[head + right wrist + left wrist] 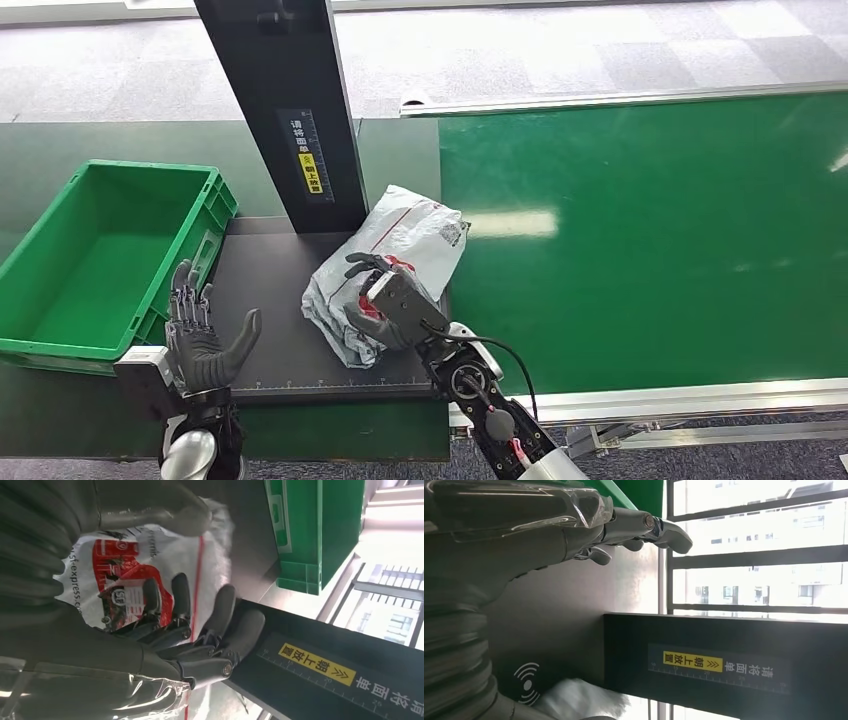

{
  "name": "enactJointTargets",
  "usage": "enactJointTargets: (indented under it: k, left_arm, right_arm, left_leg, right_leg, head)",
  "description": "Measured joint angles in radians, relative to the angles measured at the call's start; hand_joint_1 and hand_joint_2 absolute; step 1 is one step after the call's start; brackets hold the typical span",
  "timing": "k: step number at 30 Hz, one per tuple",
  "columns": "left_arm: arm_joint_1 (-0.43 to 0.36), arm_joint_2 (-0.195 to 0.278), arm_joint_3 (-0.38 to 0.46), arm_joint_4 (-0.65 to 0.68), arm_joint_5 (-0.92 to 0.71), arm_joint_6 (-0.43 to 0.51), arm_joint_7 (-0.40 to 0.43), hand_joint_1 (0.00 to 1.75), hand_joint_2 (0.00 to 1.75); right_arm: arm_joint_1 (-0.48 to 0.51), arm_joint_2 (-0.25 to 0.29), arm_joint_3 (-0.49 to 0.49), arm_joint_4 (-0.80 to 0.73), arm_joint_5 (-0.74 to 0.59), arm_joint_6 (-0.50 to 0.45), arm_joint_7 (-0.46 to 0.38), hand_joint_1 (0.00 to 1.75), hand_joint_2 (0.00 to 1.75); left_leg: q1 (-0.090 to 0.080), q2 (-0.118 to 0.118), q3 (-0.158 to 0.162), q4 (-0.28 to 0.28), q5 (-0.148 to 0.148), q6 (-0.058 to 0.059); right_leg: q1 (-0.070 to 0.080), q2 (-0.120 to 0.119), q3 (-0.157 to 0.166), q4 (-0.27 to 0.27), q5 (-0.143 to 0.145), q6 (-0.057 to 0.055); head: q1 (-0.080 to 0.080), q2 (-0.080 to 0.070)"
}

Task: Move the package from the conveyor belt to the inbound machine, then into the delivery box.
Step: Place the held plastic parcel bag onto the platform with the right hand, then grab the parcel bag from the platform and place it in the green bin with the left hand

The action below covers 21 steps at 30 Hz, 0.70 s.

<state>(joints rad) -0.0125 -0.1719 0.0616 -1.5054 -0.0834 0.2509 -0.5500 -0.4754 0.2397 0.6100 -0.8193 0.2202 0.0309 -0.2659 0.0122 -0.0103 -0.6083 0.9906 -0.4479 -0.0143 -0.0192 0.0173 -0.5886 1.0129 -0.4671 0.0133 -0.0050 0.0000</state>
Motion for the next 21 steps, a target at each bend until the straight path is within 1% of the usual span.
enactJointTargets:
  k: [16, 21]
  left_arm:
    - [0.001, -0.006, 0.0, 0.0, -0.02, -0.008, 0.014, 0.0, 1.75]
    - [-0.008, -0.005, -0.029, 0.0, -0.066, -0.033, 0.029, 0.0, 1.75]
  right_arm:
    - [-0.004, 0.008, -0.031, 0.047, -0.106, 0.037, -0.039, 0.0, 1.75]
    - [0.003, 0.006, -0.054, 0.044, -0.141, 0.024, -0.066, 0.0, 1.75]
  left_leg:
    - [0.0, 0.0, 0.0, 0.0, 0.0, 0.0]
    - [0.0, 0.0, 0.0, 0.0, 0.0, 0.0]
  right_leg:
    - [0.0, 0.0, 0.0, 0.0, 0.0, 0.0]
    - [0.0, 0.0, 0.0, 0.0, 0.0, 0.0]
  head:
    - [0.0, 0.0]
    - [0.0, 0.0]
